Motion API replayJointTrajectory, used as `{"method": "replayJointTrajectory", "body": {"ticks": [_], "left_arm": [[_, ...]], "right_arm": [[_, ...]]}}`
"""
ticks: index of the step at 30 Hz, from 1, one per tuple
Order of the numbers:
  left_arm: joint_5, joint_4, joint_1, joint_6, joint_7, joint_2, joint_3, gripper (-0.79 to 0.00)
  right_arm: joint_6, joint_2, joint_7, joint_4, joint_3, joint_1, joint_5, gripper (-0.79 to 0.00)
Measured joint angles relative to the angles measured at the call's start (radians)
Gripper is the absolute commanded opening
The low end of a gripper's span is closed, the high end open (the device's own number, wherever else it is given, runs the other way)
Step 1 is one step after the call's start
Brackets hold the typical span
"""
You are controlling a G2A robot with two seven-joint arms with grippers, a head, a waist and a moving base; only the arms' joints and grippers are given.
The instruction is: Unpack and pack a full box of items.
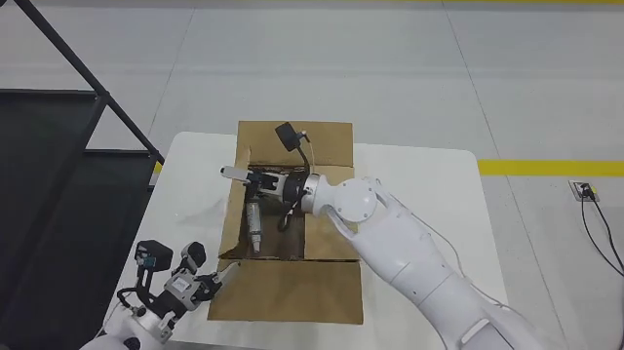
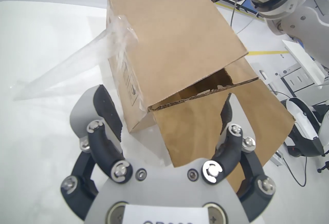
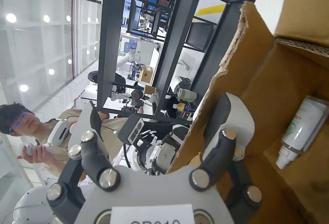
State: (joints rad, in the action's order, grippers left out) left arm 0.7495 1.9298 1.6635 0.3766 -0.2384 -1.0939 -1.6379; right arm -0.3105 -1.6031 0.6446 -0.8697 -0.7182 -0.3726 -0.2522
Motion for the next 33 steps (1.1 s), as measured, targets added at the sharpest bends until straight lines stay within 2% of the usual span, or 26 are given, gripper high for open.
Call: {"method": "replayJointTrajectory", "body": {"ticks": [6, 11, 21, 33], "left_arm": [[-0.063, -0.002, -0.023, -0.097, 0.033, -0.010, 0.027, 0.000], [-0.188, 0.001, -0.046, -0.161, -0.005, -0.014, 0.014, 0.000], [-0.326, -0.004, -0.033, -0.172, -0.033, -0.014, -0.070, 0.000], [-0.368, -0.027, 0.009, -0.176, -0.021, -0.014, -0.153, 0.000]], "right_arm": [[-0.078, -0.015, 0.060, 0.012, 0.009, 0.015, 0.004, 0.000], [-0.132, -0.030, 0.094, 0.046, 0.019, 0.028, 0.012, 0.000], [-0.177, -0.035, 0.077, 0.063, 0.006, 0.020, 0.074, 0.000], [-0.181, 0.013, 0.049, -0.055, -0.094, -0.074, 0.169, 0.000]]}}
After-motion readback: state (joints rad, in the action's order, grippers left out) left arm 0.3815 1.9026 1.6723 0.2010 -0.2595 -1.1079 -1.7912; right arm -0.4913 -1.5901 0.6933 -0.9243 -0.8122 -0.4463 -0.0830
